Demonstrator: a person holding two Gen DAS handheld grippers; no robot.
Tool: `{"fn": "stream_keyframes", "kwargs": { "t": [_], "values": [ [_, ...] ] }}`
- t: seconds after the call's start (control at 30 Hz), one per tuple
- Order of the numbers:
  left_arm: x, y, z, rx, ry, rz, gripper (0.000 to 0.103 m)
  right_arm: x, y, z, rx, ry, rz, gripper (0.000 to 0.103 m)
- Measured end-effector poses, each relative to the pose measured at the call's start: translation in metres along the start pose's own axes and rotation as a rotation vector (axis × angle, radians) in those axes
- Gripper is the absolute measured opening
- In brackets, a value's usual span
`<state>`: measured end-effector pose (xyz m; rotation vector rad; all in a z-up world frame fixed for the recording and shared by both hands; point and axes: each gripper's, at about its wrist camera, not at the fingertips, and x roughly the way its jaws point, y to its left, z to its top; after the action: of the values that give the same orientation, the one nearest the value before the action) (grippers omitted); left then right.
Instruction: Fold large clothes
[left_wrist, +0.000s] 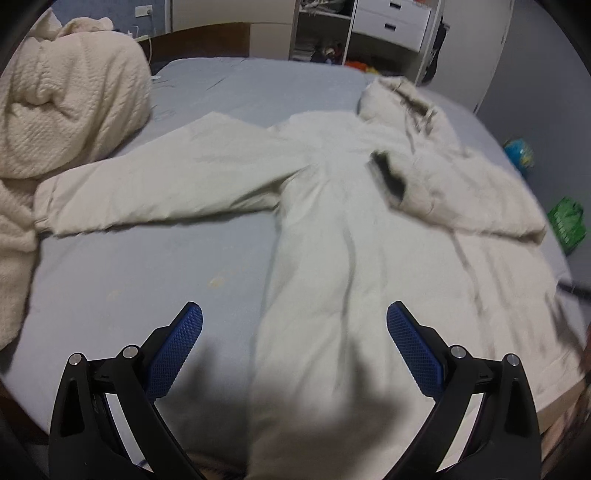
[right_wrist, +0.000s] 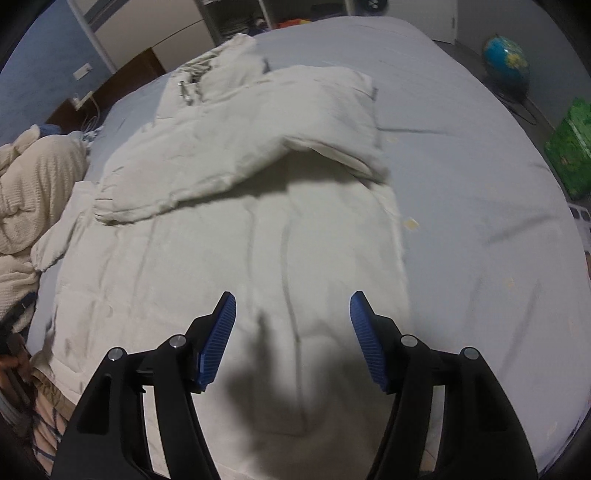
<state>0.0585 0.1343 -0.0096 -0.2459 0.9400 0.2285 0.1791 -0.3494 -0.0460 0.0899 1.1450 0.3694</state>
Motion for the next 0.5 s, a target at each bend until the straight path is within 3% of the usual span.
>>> {"fn": "stream_keyframes", "kwargs": {
  "t": [0.17,0.33,0.5],
  "values": [
    [0.020,-0.045,0.043,0.043,-0.009,-0.074,0.093,0.005,-0.016,-0.013,0.060,0.015,-0.041,0.062],
    [0.062,-0.088,0.071,0.053,0.058,-0.173,0.065,0.010,-0.019,-0.013,0.080,0.032,-0.053,0.062],
    [0.103,-0.114,0.084,0.060,0.119,-0.185,0.055,0.014,-0.018,-0.012,0.068,0.048,-0.057,0.062]
  ]
}}
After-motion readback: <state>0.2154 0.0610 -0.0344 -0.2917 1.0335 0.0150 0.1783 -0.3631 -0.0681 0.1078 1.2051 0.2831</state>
